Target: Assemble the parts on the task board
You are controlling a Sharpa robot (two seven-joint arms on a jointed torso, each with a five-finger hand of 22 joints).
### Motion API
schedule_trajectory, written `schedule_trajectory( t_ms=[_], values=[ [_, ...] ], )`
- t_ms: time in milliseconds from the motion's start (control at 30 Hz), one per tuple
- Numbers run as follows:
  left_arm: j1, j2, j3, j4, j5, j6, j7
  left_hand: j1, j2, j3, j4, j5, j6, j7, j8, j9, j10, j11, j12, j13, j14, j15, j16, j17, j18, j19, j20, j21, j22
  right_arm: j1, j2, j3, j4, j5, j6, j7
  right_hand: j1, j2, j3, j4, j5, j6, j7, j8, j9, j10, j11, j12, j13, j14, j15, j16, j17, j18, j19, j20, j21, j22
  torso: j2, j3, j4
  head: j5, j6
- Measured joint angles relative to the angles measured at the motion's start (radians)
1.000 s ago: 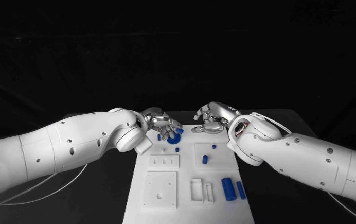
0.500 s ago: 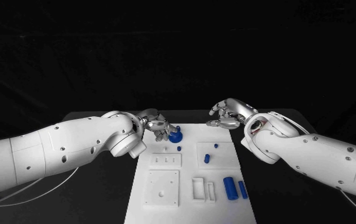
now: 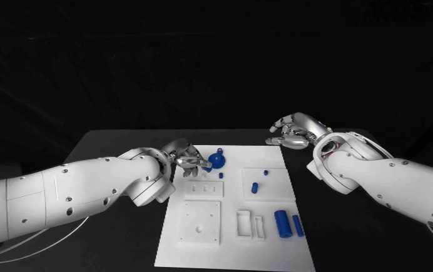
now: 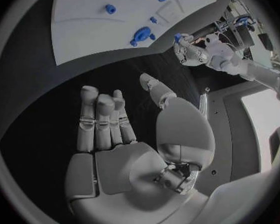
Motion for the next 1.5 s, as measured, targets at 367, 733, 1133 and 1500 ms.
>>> schedule_trajectory(
  t_ms=[367, 733, 1133, 1500],
  values=[
    [-0.035, 0.008, -0.002, 0.002, -0.136, -0.039, -0.027, 0.001, -0.010, 0.009, 0.009, 0.014, 0.004, -0.005, -0.027, 0.027, -0.002, -0.009, 0.189, 0.103, -0.002, -0.012, 0.124, 0.019, 0.004, 0.009, -0.009, 0.096, 0.000, 0.000, -0.009, 0.000, 0.009, 0.020, -0.001, 0.005, 0.000, 0.000, -0.002, 0.002, 0.012, -0.001, 0.001, 0.004, 0.001, 0.000, 0.000, 0.000, -0.005, 0.000, 0.000, 0.000, -0.001, 0.000, -0.001, 0.001, -0.004, 0.000, -0.002, 0.0022, 0.0014, 0.007, -0.015],
    [-0.060, 0.028, -0.009, 0.000, -0.308, -0.031, -0.073, 0.006, -0.015, 0.012, 0.012, 0.014, 0.008, -0.005, -0.030, 0.034, -0.003, -0.009, 0.222, 0.113, -0.004, -0.014, 0.144, 0.016, 0.003, 0.011, -0.006, 0.108, 0.000, 0.000, -0.013, 0.000, 0.014, 0.028, -0.001, 0.006, 0.000, 0.000, -0.003, 0.003, 0.023, -0.001, 0.001, 0.004, 0.001, 0.000, 0.000, 0.004, -0.009, 0.000, 0.000, 0.000, -0.002, 0.000, -0.001, 0.001, -0.004, 0.000, 0.000, 0.0018, -0.0011, 0.009, -0.023],
    [-0.067, 0.034, -0.012, -0.012, -0.374, -0.009, -0.104, 0.006, -0.015, 0.015, 0.015, 0.010, 0.011, -0.004, -0.037, 0.044, -0.003, -0.009, 0.263, 0.125, 0.000, -0.017, 0.173, 0.011, 0.013, 0.028, -0.014, 0.116, 0.000, 0.000, -0.014, 0.000, 0.013, 0.030, 0.000, 0.006, 0.000, 0.000, -0.006, 0.006, 0.031, 0.001, 0.003, 0.004, 0.001, 0.000, 0.000, 0.004, -0.011, 0.000, 0.000, 0.000, -0.003, 0.000, -0.002, 0.002, -0.004, 0.000, 0.001, 0.0006, -0.0016, 0.006, -0.036],
    [-0.073, 0.036, -0.012, -0.018, -0.391, 0.015, -0.118, 0.008, -0.017, 0.015, 0.015, 0.008, 0.017, 0.001, -0.033, 0.049, -0.003, -0.009, 0.281, 0.128, 0.001, -0.019, 0.186, 0.007, 0.017, 0.028, -0.014, 0.123, -0.001, 0.000, -0.014, 0.000, 0.012, 0.031, 0.001, 0.007, -0.004, 0.004, -0.006, 0.006, 0.039, 0.003, 0.001, 0.004, 0.001, 0.000, 0.000, 0.005, -0.014, -0.004, -0.003, 0.000, -0.003, 0.000, -0.002, 0.002, -0.004, 0.000, 0.001, -0.0002, -0.0006, 0.003, -0.041]
  ],
)
